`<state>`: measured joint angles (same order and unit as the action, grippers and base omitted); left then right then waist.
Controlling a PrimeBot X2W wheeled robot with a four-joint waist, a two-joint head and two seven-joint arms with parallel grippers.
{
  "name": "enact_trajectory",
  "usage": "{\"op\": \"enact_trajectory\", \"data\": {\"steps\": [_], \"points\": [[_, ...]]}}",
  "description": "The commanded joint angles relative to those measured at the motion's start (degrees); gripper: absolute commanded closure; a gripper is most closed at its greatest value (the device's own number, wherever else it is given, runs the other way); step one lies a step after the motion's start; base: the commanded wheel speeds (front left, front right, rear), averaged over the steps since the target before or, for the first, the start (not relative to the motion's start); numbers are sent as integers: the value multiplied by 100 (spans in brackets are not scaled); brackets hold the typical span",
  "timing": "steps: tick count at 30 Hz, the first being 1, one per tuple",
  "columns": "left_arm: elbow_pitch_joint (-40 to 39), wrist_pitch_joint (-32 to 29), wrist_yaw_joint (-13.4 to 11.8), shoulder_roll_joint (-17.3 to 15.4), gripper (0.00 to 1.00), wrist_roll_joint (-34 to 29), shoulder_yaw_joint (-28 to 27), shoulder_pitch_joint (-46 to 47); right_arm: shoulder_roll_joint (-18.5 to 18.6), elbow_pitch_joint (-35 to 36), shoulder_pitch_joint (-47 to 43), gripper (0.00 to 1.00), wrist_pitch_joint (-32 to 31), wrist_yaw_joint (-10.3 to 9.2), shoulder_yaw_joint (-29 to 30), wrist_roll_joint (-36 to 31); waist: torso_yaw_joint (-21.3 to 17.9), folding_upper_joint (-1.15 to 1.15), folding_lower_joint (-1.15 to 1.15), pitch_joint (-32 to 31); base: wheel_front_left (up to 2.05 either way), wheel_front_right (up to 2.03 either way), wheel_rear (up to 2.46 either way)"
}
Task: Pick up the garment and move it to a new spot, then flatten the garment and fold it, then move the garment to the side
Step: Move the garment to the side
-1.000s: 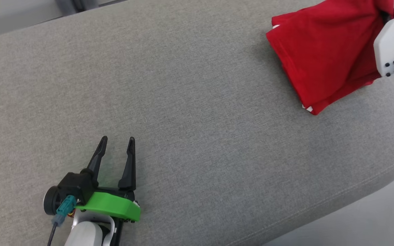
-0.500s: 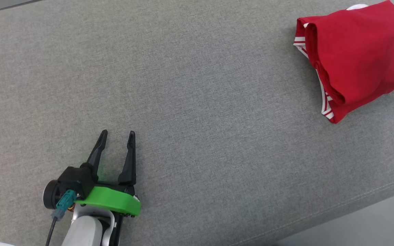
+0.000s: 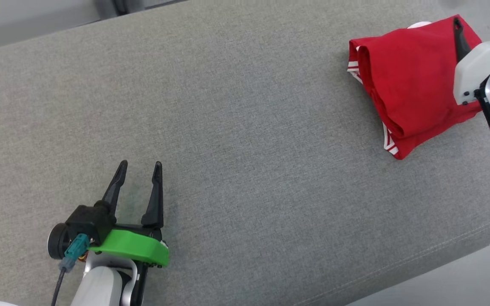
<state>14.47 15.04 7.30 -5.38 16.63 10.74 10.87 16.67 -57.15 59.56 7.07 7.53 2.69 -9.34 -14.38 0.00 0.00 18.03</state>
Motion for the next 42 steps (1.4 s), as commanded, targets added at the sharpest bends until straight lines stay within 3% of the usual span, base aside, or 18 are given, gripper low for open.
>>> {"op": "enact_trajectory", "data": {"steps": [1, 13, 20, 32, 42], "points": [[16, 17, 28, -32, 0, 39, -63, 57, -64, 20, -106, 0, 109, -10, 11, -39, 65, 0, 0, -291, 0, 0, 0], [130, 17, -23, 110, 0, 206, -593, -467, -911, 258, -983, 0, 768, -10, 326, 298, 670, 0, 0, -1229, 0, 0, 0], [175, 17, -28, 177, 0, 188, -758, -859, -1268, 1087, -2110, 0, 812, -10, 479, 509, 997, 0, 0, -1578, 0, 0, 0], [62, 16, -118, 236, 0, 128, -880, -1432, -1363, 2882, -4326, 0, 816, -10, -279, 1591, 1207, 0, 0, -1836, 0, 0, 0], [-152, 17, -189, 243, 0, 289, -784, -1775, -1364, 3368, -5123, 0, 817, -10, -465, 1792, 1210, 0, 0, -1882, 0, 0, 0]]}}
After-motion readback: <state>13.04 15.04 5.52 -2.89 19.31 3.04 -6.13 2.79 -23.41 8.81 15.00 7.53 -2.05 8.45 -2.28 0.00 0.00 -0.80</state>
